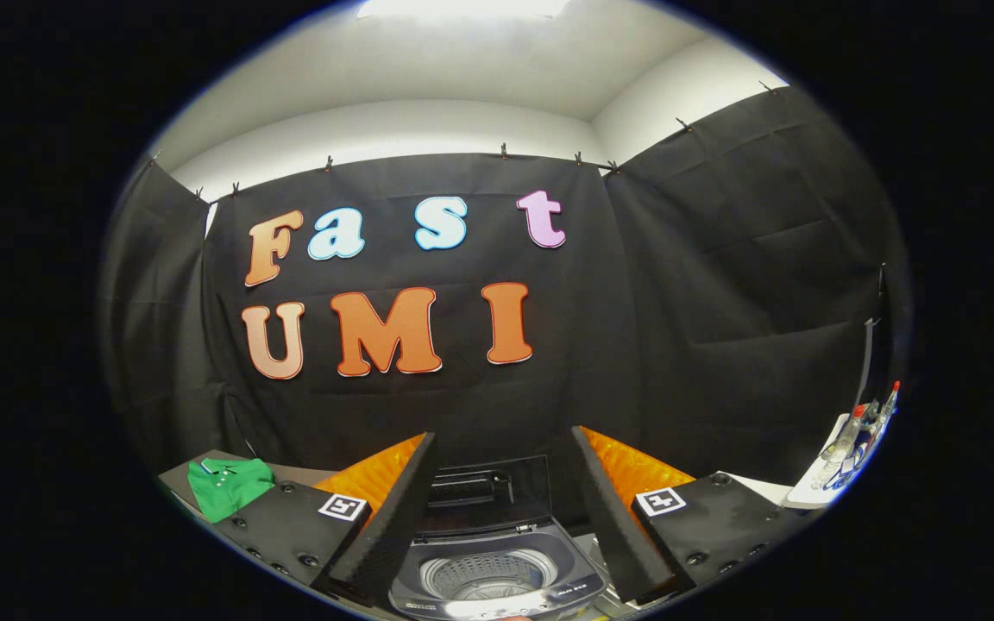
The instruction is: Put the clothes into the washing machine and then close the washing machine lid.
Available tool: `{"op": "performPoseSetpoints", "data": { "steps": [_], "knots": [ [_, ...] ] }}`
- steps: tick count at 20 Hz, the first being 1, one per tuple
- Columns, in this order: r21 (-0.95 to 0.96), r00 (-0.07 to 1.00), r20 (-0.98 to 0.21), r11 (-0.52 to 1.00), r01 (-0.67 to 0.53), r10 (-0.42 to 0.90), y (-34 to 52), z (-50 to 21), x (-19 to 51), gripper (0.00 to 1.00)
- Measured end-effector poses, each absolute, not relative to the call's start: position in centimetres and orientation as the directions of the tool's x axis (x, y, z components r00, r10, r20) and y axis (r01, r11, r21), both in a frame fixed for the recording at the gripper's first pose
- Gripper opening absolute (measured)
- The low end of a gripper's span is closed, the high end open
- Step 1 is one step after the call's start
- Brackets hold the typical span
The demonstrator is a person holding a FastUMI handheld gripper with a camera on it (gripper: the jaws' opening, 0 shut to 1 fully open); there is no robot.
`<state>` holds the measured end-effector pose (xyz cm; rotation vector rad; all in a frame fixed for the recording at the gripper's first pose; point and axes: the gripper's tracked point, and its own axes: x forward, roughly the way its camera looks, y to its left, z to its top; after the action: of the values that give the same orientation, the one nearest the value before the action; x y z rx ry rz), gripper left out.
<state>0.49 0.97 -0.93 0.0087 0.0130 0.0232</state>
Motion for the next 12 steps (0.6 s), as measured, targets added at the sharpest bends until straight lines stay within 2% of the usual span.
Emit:
{"op": "performPoseSetpoints", "data": {
  "steps": [6, 12],
  "knots": [
    [0.013, 0.998, -0.038, 0.998, -0.054, 0.054, 2.9, -1.1, 1.6, 0.97],
    [0.021, 0.980, -0.057, 0.982, -0.188, 0.188, 10.1, -0.1, 4.4, 0.98]
  ]
}}
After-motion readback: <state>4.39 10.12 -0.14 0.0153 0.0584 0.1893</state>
